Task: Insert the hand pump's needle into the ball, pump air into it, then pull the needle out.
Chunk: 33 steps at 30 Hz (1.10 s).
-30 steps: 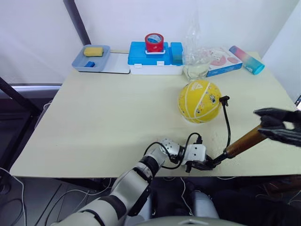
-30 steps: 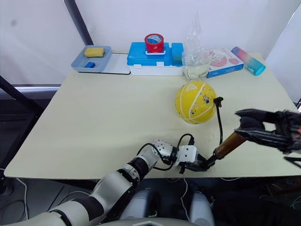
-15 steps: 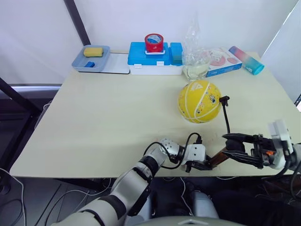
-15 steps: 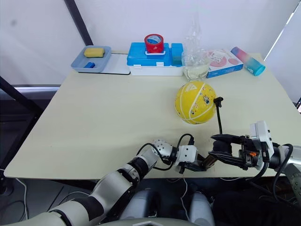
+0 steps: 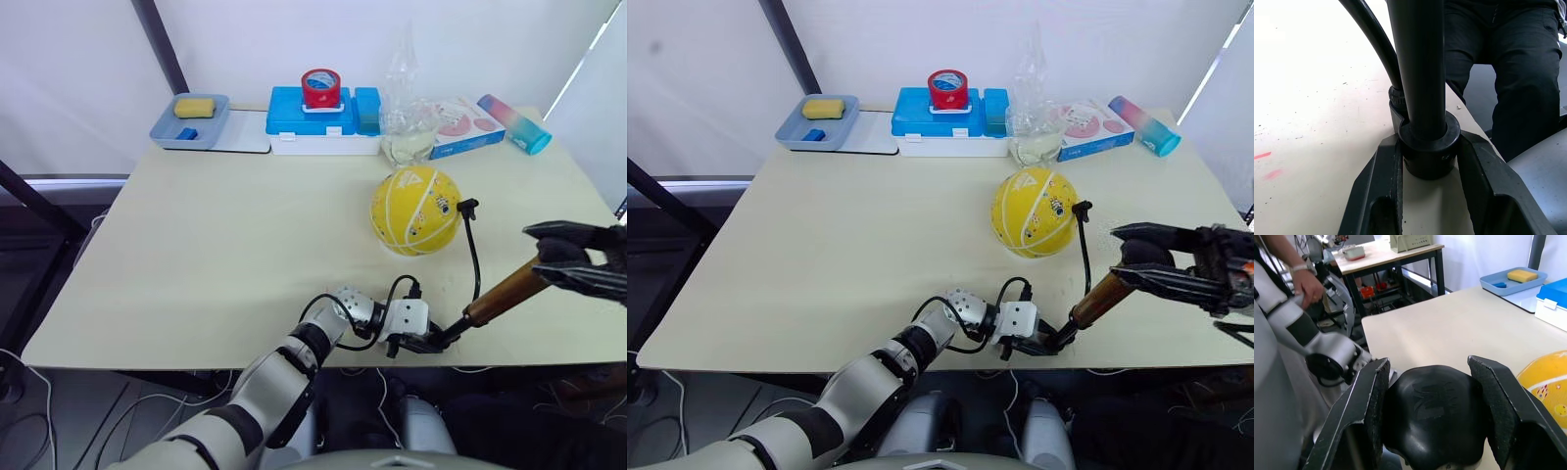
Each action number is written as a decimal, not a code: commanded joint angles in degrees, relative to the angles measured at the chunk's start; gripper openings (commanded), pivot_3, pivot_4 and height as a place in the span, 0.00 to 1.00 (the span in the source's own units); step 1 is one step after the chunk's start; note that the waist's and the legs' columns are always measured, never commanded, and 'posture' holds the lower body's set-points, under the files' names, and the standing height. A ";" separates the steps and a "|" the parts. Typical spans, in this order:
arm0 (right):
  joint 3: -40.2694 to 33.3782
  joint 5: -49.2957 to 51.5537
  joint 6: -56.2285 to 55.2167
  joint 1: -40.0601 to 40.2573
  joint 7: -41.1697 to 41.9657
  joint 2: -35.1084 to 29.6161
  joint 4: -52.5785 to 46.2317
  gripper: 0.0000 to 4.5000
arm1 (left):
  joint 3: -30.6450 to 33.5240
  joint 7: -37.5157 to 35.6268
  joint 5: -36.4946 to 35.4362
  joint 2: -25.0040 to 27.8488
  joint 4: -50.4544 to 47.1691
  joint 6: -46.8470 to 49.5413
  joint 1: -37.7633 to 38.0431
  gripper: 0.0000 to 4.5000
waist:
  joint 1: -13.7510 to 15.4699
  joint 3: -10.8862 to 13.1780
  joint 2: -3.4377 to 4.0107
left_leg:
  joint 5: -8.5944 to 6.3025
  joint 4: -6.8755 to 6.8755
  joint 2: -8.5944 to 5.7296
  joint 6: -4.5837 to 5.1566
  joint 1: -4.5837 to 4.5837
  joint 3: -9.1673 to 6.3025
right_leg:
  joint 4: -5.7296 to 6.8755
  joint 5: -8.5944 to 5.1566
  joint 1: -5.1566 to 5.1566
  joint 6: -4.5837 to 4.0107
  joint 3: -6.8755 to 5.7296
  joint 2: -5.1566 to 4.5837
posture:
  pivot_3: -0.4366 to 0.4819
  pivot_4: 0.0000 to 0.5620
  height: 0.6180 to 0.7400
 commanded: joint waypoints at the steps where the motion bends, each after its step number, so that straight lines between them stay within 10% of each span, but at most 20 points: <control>1: -5.21 2.68 1.78 -2.62 -2.43 -1.62 1.58 0.45 | -2.68 -0.78 3.71 1.51 2.43 0.57 1.01 0.24 | -0.02 0.01 -0.02 | 0.00 0.00 0.00 0.00 0.00 0.00 | 0.00 0.00 0.00 0.00 0.00 0.00 | 0.48 0.27 1.00; 18: 21.91 -31.35 -26.46 8.27 1.16 16.26 5.41 0.45 | -2.74 -0.73 3.90 1.42 2.66 0.59 1.07 0.24 | -0.07 -0.19 -0.30 | 0.04 0.01 0.01 0.06 0.11 -0.04 | 0.01 -0.01 0.12 0.00 -0.03 0.05 | 0.48 0.27 1.00; 33: 2.73 -8.92 -11.89 2.02 0.85 5.01 0.82 0.45 | -2.59 -1.37 3.72 1.25 2.63 0.83 0.50 0.24 | -0.03 -0.06 -0.11 | -0.01 0.00 0.00 -0.03 0.10 -0.04 | 0.00 -0.01 0.12 0.00 -0.04 0.01 | 0.48 0.27 1.00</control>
